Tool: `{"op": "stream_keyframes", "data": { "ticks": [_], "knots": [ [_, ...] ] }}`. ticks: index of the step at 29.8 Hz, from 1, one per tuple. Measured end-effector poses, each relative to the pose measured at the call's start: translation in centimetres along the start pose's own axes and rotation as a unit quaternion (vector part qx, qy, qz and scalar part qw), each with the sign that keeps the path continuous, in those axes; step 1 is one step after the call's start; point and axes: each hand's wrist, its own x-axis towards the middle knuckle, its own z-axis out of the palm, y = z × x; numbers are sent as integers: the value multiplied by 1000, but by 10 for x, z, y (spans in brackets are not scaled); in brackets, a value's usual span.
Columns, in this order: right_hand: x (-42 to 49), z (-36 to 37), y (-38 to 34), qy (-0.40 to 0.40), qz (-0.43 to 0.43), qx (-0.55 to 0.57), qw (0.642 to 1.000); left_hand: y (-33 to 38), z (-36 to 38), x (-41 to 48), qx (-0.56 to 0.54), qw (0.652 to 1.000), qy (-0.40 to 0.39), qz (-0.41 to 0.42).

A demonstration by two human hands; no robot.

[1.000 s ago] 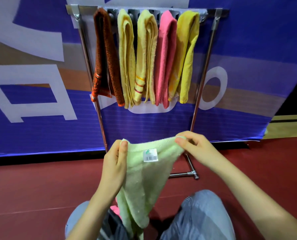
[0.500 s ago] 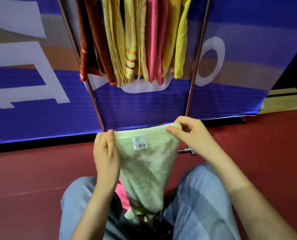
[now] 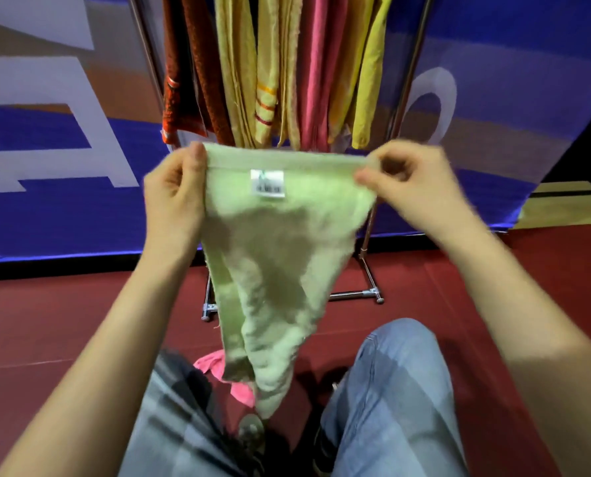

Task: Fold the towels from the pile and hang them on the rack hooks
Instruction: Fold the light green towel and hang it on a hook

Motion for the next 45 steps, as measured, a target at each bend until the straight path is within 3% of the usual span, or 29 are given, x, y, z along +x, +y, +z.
{"op": "stream_keyframes", "data": {
  "ticks": [2, 5, 11, 18, 26, 30, 34, 39, 45],
  "knots": [
    [-5, 17, 18, -12, 69, 0, 998, -18, -1, -7, 13, 998, -30, -52],
    [-4, 18, 20, 7, 66, -11, 998, -27, -4, -14, 10, 994, -41, -105],
    [8, -1, -9, 85, -23, 21, 996, 5, 0, -6, -30, 997, -28, -58],
    [2, -6, 1, 82, 24, 27, 996, 7, 11, -6, -44, 996, -48, -69],
    [-41, 37, 1, 99, 55, 103, 988, -7, 27, -68, -97, 986, 8, -136],
    [-69, 76, 6, 78, 104, 164, 978, -1, 46, -96, -112, 978, 41, -170],
    [-92, 98, 11, 55, 159, 201, 965, 2, 54, -126, -126, 977, 27, -167],
    [-107, 108, 10, 25, 165, 231, 959, -5, 52, -139, -138, 975, 52, -168],
    [-118, 113, 7, 16, 162, 319, 934, -15, 38, -147, -148, 972, 10, -180]
  ]
}}
